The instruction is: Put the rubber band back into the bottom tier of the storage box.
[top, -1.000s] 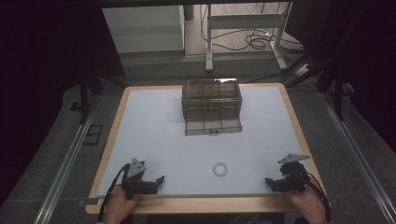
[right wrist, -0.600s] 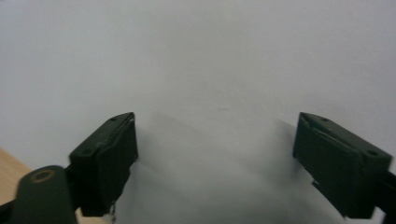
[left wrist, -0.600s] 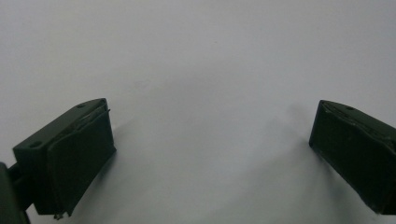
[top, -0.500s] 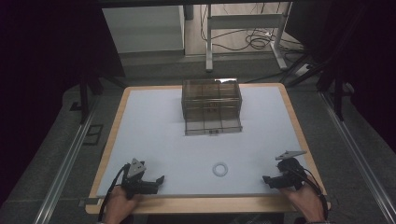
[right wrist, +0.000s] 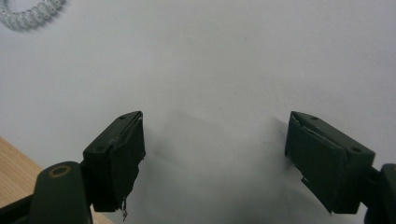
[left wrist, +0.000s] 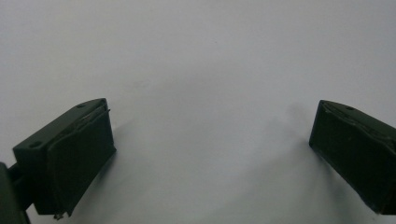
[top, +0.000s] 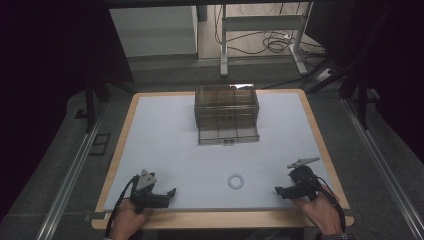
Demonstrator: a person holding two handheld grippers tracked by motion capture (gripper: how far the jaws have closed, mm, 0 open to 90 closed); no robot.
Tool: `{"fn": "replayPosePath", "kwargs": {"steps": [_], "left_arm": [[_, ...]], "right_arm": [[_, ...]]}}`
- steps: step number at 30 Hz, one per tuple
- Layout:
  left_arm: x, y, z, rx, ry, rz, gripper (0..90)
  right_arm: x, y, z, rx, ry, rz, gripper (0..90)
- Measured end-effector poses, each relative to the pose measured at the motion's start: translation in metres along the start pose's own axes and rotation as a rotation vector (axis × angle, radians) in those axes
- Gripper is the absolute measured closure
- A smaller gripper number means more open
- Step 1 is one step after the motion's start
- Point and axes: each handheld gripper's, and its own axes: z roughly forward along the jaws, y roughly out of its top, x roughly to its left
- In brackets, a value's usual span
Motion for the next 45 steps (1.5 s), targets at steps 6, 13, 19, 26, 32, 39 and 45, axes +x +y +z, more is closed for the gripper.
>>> {"fn": "replayPosePath", "kwargs": {"steps": [6, 13, 19, 26, 32, 39, 45], "left_arm": [[0.000, 0.000, 0.000, 0.000, 0.000, 0.000, 0.0], [0.000, 0.000, 0.000, 0.000, 0.000, 0.000, 0.0], [0.000, 0.000, 0.000, 0.000, 0.000, 0.000, 0.0], [0.000, 0.000, 0.000, 0.001, 0.000, 0.000, 0.0], [0.000, 0.000, 0.000, 0.001, 0.000, 0.000, 0.0], [0.000, 0.000, 0.000, 0.001, 0.000, 0.000, 0.0], [0.000, 0.000, 0.000, -0.001, 0.000, 0.000, 0.0]], "right_arm": [[0.006, 0.007, 0.002, 0.023, 0.015, -0.043, 24.0], [0.009, 0.016, 0.005, 0.037, 0.058, -0.062, 29.6], [0.019, 0.032, 0.011, 0.052, 0.080, -0.093, 35.5], [0.027, 0.046, 0.018, 0.078, 0.082, -0.157, 44.4], [0.034, 0.061, 0.024, 0.087, 0.102, -0.175, 50.2], [0.047, 0.081, 0.032, 0.123, 0.139, -0.216, 59.4], [0.059, 0.094, 0.043, 0.162, 0.168, -0.252, 68.9]]}}
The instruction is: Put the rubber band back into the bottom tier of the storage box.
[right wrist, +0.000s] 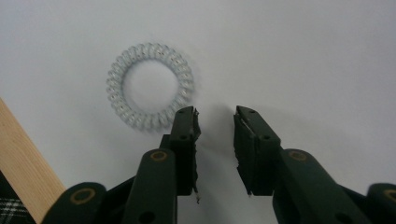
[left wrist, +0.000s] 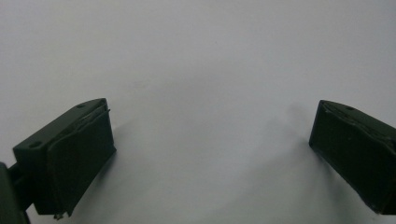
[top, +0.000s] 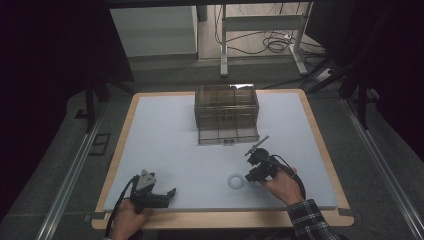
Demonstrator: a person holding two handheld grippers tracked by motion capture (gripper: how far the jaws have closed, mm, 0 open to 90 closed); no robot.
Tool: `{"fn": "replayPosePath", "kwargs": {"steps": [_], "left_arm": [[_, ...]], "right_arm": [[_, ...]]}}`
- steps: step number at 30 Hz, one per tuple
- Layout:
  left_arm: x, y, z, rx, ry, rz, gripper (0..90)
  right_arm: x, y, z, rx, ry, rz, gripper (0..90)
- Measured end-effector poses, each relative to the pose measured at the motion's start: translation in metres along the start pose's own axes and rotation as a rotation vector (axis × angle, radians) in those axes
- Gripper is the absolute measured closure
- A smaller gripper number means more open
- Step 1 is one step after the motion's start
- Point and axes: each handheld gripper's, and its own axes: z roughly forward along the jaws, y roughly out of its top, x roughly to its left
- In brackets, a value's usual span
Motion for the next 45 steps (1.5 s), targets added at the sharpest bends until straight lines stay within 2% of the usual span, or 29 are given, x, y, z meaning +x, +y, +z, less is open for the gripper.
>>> {"fn": "replayPosePath", "kwargs": {"steps": [12, 17, 22, 23, 24, 30, 33, 38, 39, 40, 45], "left_arm": [[0.000, 0.000, 0.000, 0.000, 0.000, 0.000, 0.0], [0.000, 0.000, 0.000, 0.000, 0.000, 0.000, 0.0], [0.000, 0.000, 0.000, 0.000, 0.000, 0.000, 0.0], [0.000, 0.000, 0.000, 0.000, 0.000, 0.000, 0.0], [0.000, 0.000, 0.000, 0.000, 0.000, 0.000, 0.0], [0.000, 0.000, 0.000, 0.000, 0.000, 0.000, 0.0], [0.000, 0.000, 0.000, 0.000, 0.000, 0.000, 0.0], [0.000, 0.000, 0.000, 0.000, 0.000, 0.000, 0.0], [0.000, 0.000, 0.000, 0.000, 0.000, 0.000, 0.0], [0.000, 0.000, 0.000, 0.000, 0.000, 0.000, 0.0], [0.000, 0.000, 0.000, 0.000, 0.000, 0.000, 0.0]], "right_arm": [[0.010, 0.022, 0.006, 0.032, 0.032, -0.036, 73.3], [0.016, 0.031, 0.012, 0.068, 0.039, -0.056, 73.3], [0.020, 0.037, 0.019, 0.129, -0.023, -0.107, 78.0], [0.020, 0.037, 0.019, 0.129, -0.023, -0.107, 78.0], [0.023, 0.039, 0.020, 0.147, -0.045, -0.132, 79.5], [0.026, 0.042, 0.021, 0.172, -0.063, -0.136, 81.3], [0.024, 0.041, 0.020, 0.162, -0.055, -0.131, 81.2], [0.018, 0.036, 0.016, 0.083, -0.030, -0.089, 81.2], [0.018, 0.036, 0.016, 0.083, -0.030, -0.089, 81.2], [0.015, 0.035, 0.015, 0.052, -0.022, -0.079, 81.2], [0.011, 0.033, 0.013, 0.000, -0.007, -0.063, 81.0]]}}
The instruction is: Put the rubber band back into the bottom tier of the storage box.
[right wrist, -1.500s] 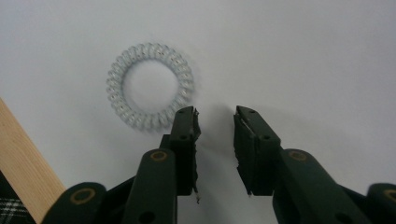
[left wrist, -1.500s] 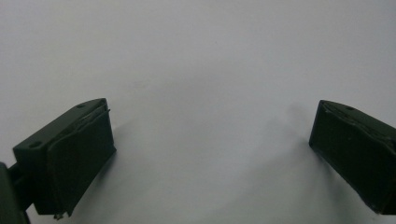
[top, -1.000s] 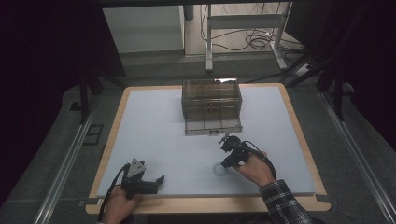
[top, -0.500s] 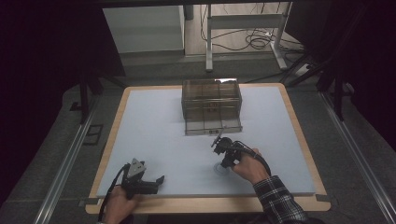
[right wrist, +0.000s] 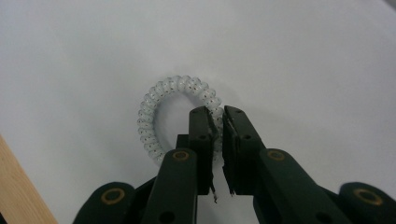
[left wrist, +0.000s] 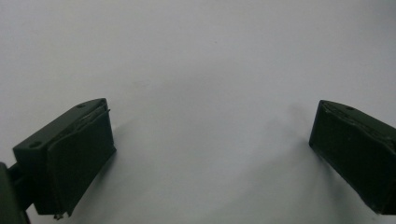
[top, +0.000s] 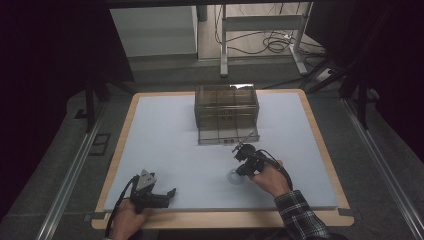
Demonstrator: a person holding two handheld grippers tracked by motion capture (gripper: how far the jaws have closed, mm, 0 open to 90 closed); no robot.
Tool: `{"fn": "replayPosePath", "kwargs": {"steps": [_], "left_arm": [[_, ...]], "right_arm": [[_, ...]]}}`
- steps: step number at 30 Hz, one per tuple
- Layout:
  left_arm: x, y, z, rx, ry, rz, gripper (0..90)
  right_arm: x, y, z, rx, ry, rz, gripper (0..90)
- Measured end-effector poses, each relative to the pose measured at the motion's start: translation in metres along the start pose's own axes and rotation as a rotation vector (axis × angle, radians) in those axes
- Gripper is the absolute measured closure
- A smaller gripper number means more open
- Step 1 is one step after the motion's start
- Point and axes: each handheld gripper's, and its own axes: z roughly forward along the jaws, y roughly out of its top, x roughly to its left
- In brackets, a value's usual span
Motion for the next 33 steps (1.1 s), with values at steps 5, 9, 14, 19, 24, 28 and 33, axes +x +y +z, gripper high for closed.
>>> {"fn": "replayPosePath", "kwargs": {"steps": [5, 9, 14, 19, 24, 28, 33], "left_arm": [[0.000, 0.000, 0.000, 0.000, 0.000, 0.000, 0.0], [0.000, 0.000, 0.000, 0.000, 0.000, 0.000, 0.0], [0.000, 0.000, 0.000, 0.001, 0.001, 0.000, 0.0], [0.000, 0.000, 0.000, 0.001, 0.001, 0.000, 0.0], [0.000, 0.000, 0.000, 0.000, 0.001, 0.000, 0.0], [0.000, 0.000, 0.000, 0.000, 0.001, 0.000, 0.0], [0.000, 0.000, 0.000, 0.001, 0.001, 0.000, 0.0]], "right_arm": [[-0.004, 0.002, -0.003, -0.068, 0.010, 0.025, 81.0], [-0.006, 0.003, -0.003, -0.099, 0.014, 0.032, 81.0], [-0.010, 0.005, -0.002, -0.148, 0.020, 0.047, 81.0], [-0.015, 0.009, -0.001, -0.214, 0.017, 0.065, 81.0], [-0.019, 0.015, -0.002, -0.263, 0.015, 0.073, 81.0], [-0.021, 0.020, -0.004, -0.305, 0.014, 0.092, 81.1], [-0.023, 0.027, -0.004, -0.342, 0.003, 0.099, 81.0]]}}
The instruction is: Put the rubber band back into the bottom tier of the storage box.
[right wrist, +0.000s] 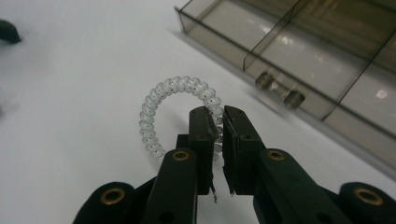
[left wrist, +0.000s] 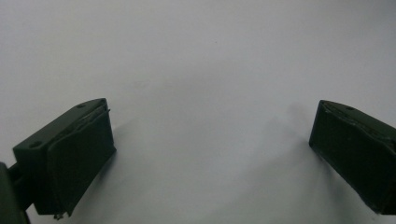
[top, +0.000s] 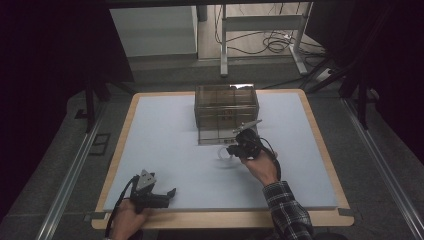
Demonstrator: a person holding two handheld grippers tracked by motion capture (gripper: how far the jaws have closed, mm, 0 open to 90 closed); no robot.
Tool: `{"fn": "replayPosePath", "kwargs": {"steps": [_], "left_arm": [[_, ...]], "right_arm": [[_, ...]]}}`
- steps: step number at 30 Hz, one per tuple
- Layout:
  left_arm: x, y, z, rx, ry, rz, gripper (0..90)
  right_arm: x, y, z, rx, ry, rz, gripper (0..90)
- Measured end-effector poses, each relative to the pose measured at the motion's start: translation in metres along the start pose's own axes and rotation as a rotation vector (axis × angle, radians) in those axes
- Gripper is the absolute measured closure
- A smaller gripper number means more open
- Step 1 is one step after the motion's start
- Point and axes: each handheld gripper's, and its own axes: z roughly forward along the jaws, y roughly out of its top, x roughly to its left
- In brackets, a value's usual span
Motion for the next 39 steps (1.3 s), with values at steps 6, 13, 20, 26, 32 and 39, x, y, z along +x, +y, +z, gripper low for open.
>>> {"fn": "replayPosePath", "kwargs": {"steps": [6, 13, 20, 26, 32, 39], "left_arm": [[0.000, 0.000, 0.000, 0.001, 0.000, 0.000, 0.0], [0.000, 0.000, 0.000, 0.001, 0.000, 0.000, 0.0], [0.000, 0.000, 0.000, 0.001, 0.000, 0.001, 0.0], [0.000, 0.000, 0.000, 0.002, 0.000, 0.002, 0.0], [0.000, 0.000, 0.000, 0.002, 0.000, 0.001, 0.0], [0.000, 0.000, 0.000, 0.000, -0.001, 0.000, 0.0]], "right_arm": [[-0.001, 0.011, 0.007, -0.055, -0.010, 0.006, 81.1], [-0.001, 0.022, 0.015, -0.091, -0.028, 0.015, 81.1], [-0.001, 0.036, 0.023, -0.145, -0.048, 0.020, 81.1], [-0.002, 0.045, 0.034, -0.163, -0.067, 0.025, 81.1], [-0.004, 0.053, 0.050, -0.183, -0.098, 0.030, 81.1], [-0.009, 0.057, 0.065, -0.184, -0.136, 0.042, 81.0]]}}
